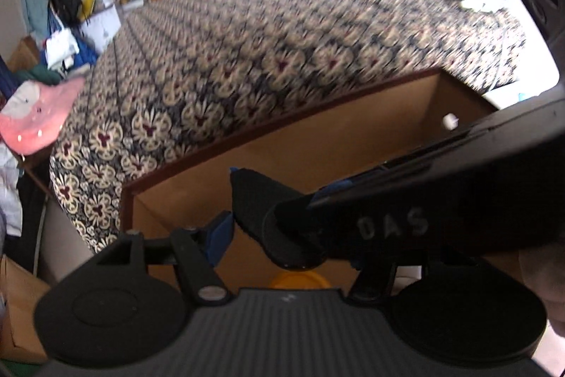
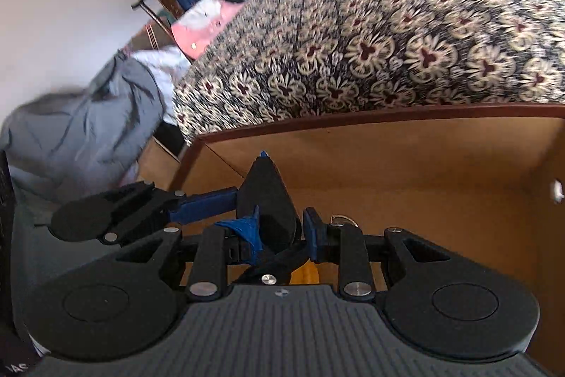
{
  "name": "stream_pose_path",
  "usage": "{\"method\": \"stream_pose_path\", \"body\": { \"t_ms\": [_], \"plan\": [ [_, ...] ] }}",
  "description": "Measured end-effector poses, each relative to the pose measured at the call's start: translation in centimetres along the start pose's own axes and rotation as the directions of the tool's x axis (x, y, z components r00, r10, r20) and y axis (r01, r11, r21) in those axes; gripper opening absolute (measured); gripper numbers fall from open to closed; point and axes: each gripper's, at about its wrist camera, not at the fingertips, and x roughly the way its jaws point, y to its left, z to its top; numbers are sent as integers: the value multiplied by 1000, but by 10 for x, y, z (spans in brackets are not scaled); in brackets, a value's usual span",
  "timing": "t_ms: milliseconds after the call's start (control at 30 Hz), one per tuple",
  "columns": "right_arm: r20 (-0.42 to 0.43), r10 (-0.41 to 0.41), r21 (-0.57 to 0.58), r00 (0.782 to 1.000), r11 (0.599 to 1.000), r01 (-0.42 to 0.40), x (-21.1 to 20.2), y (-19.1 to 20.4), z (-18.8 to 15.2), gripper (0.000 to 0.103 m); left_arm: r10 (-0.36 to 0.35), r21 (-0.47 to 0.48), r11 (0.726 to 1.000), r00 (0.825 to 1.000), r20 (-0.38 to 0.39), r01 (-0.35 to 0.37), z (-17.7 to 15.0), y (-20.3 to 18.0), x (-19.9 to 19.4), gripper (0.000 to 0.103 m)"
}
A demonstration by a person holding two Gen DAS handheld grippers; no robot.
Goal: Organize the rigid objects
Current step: 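Lift the black object and lower it into the brown box, then open the right gripper to release the black object in the box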
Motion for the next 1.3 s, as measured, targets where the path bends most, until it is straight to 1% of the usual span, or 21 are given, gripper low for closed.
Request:
{"method": "stream_pose_path", "body": {
  "t_ms": [67, 133, 200, 233, 333, 400, 467, 567, 700, 767, 1000, 1100, 1200, 1300],
  "plan": [
    [5, 6, 5, 1000, 1000, -6, 9, 1, 1, 9, 8, -17, 1000, 999, -36, -8, 2, 7, 9, 62],
    [11, -1, 14, 1000, 1000, 0, 16, 2, 2, 8, 32, -18, 999, 998, -57, -33, 3, 12, 14, 63],
    [11, 2, 41, 1000, 999, -3, 22, -2, 1, 9, 56, -35, 998, 994, -92, -59, 3, 16, 20, 63],
    [13, 7, 64, 1000, 998, -8, 25, -5, 1, 9, 55, -42, 997, 993, -104, -59, 2, 18, 21, 63],
    [33, 15, 110, 999, 994, -19, 27, -16, -3, 9, 69, -45, 996, 991, -112, -75, -2, 19, 22, 61],
    [39, 40, 159, 998, 986, -46, 24, -25, -5, 9, 77, -44, 996, 990, -119, -82, -5, 18, 23, 61],
    [57, 47, 180, 997, 982, -57, 19, -29, -7, 9, 82, -42, 995, 989, -126, -88, -7, 16, 23, 61],
    [71, 48, 182, 996, 982, -60, 11, -31, -7, 9, 110, -15, 994, 987, -115, -113, -9, 10, 21, 61],
    [64, 54, 183, 996, 981, -65, -3, -35, -11, 10, 140, 22, 990, 984, -109, -139, -12, 2, 19, 61],
    [67, 55, 178, 996, 982, -66, -10, -35, -14, 10, 151, 23, 988, 982, -114, -150, -14, 0, 18, 61],
    [99, 39, 162, 994, 985, -55, -36, -31, -24, 10, 164, 26, 986, 982, -97, -163, -19, -7, 8, 62],
    [115, 18, 165, 993, 986, -37, -48, -30, -32, 10, 177, 20, 984, 980, -86, -176, -22, -9, 2, 62],
    [139, 15, 182, 990, 982, -41, -63, -29, -42, 10, 224, 30, 974, 972, -72, -222, -26, -15, -7, 62],
    [172, -1, 178, 985, 984, -30, -79, -25, -52, 10, 243, 18, 970, 970, -32, -242, -27, -23, -24, 62]
  ]
}}
